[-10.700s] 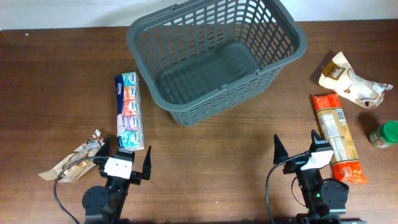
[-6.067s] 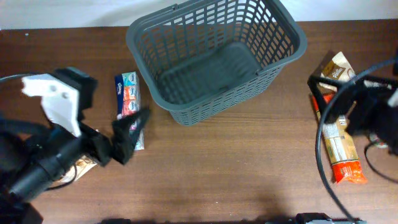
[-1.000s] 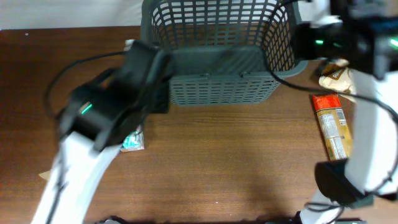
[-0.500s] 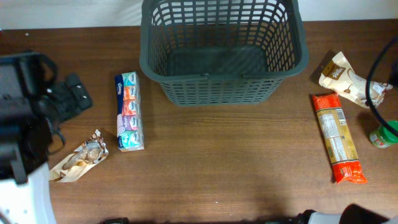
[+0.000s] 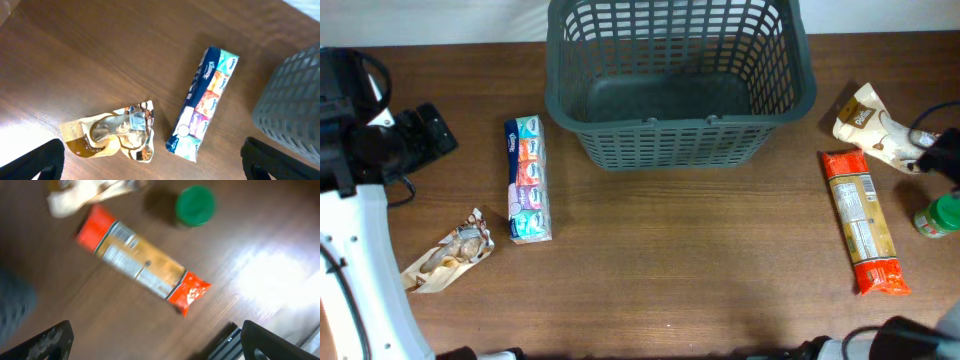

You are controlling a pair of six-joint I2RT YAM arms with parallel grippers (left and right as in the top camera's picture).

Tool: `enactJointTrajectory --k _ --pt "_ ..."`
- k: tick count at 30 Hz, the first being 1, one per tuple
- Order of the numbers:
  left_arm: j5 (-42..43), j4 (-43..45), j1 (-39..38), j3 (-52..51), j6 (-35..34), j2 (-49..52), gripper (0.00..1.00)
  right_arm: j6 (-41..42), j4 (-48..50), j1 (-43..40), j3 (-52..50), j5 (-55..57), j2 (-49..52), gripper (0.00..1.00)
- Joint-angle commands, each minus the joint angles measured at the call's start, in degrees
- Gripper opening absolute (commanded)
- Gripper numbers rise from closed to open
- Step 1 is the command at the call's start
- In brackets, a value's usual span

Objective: Pack container
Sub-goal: 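Move the right gripper toward the green-lidded jar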

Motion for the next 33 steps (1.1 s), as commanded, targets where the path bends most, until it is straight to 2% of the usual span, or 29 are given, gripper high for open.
enactJointTrajectory --k 1,13,27,33 --pt "1.03 -2.08 0.28 -0.15 1.03 0.9 0.99 8.24 1.6 -4.72 -0.11 3.23 3.61 0.99" --pt "1.03 -8.39 0.31 -0.15 1.03 0.96 0.99 11.5 3.32 -11.41 -0.15 1.7 16.52 0.99" --pt "1.01 -10.91 0.31 -0.15 1.03 0.96 0.99 10.8 14.53 -11.69 -0.26 1.53 23.58 0.99" --pt "1.01 -10.91 0.31 -0.15 1.03 0.96 0.99 11.56 16.39 -11.74 -0.37 1.53 26.53 0.99"
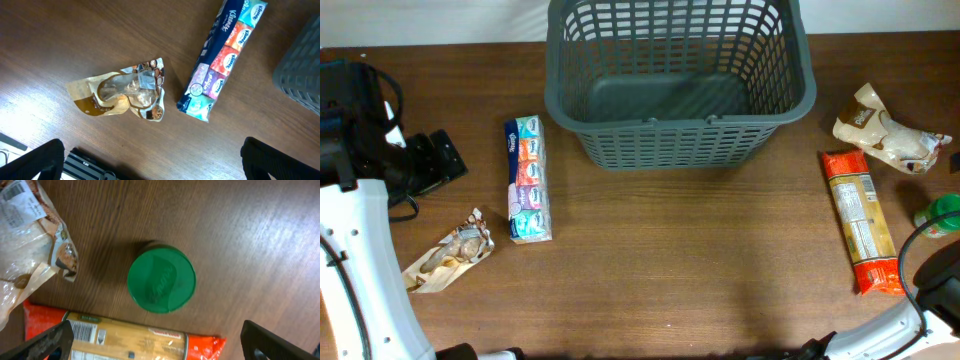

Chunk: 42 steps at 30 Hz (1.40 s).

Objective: Pack container
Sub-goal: 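Move the right gripper toward the green-lidded jar, then lower the right gripper around the green-lidded jar and close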

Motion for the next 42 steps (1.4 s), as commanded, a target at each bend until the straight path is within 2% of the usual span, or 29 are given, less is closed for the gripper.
enactJointTrajectory --k 1,21,33,42 --pt "0.35 -0.22 0.31 -0.11 0.85 0.22 0.99 1.88 0.2 -0.46 -0.31 0.11 2.45 0.99" --pt "0.35 -0.22 0.31 -0.11 0.85 0.22 0.99 5.81 -0.13 -0.76 -0.33 0.2 7.91 0.99" --pt "0.35 -0.22 0.31 -0.11 0.85 0.22 0.99 4.31 -0.07 -6.29 -0.33 0.37 7.96 0.99" --pt "0.35 -0.22 0.31 -0.11 0.85 0.22 0.99 3.39 1.81 -1.64 -0.33 -0.76 7.96 0.99"
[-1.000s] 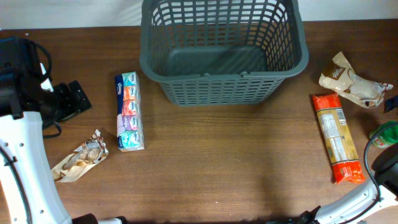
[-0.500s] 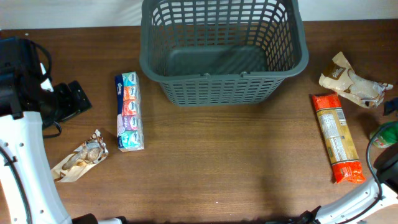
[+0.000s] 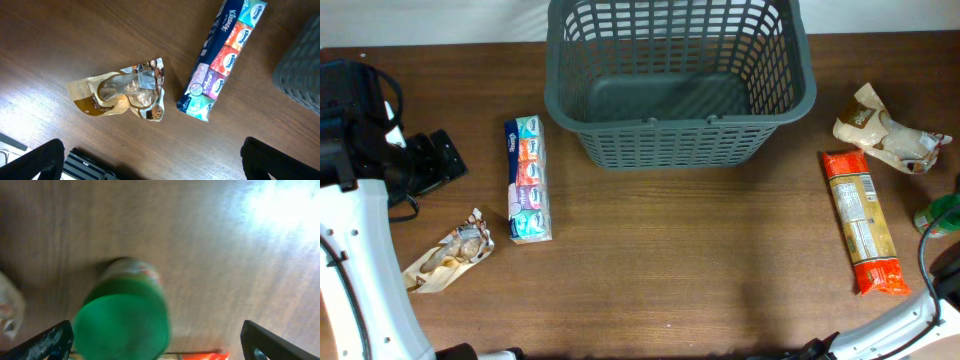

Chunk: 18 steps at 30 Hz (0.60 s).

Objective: Pack container
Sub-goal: 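Lower the right gripper around the green-lidded jar and close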

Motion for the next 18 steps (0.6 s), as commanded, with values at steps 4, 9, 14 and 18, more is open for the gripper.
enactJointTrajectory --k 4,9,14,18 --pt "0.33 -0.2 0.31 -0.11 0.85 0.22 0.99 -0.7 1.51 5.14 -0.31 -0.07 0.72 0.99" --pt "0.33 -0.2 0.31 -0.11 0.85 0.22 0.99 -0.48 1.77 6.54 -0.31 1.27 0.72 0.99" --pt "0.33 -0.2 0.31 -0.11 0.85 0.22 0.99 -0.5 1.51 6.12 -0.31 3.19 0.72 0.99" --pt "0.33 -0.2 0.31 -0.11 0.85 0.22 0.99 -0.52 1.51 5.99 -0.31 3.17 0.72 0.99"
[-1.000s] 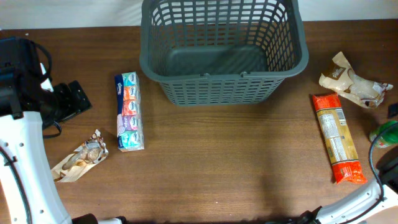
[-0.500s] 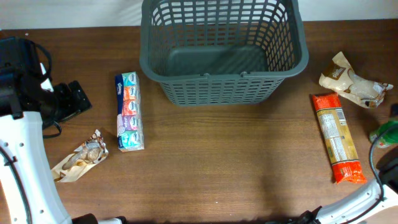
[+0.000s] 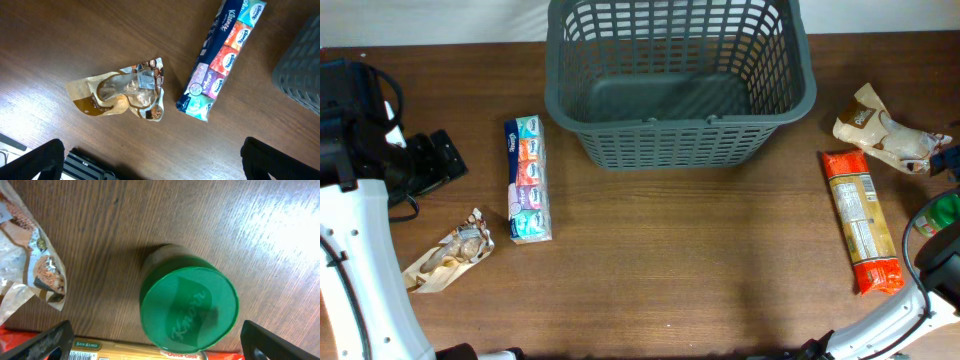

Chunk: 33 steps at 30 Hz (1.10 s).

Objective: Pack container
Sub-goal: 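Lower the right gripper around the green-lidded jar and close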

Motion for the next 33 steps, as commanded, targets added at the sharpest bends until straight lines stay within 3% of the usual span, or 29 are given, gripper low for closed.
enactJointTrajectory --k 1,33 --pt "0.17 -0.2 0.31 -0.11 0.85 0.22 0.99 -0.28 -0.04 -0.2 -0.33 1.66 0.74 0.99" --pt "0.17 -0.2 0.31 -0.11 0.85 0.22 0.99 -1.16 0.42 -4.28 -1.64 0.24 1.38 0.99"
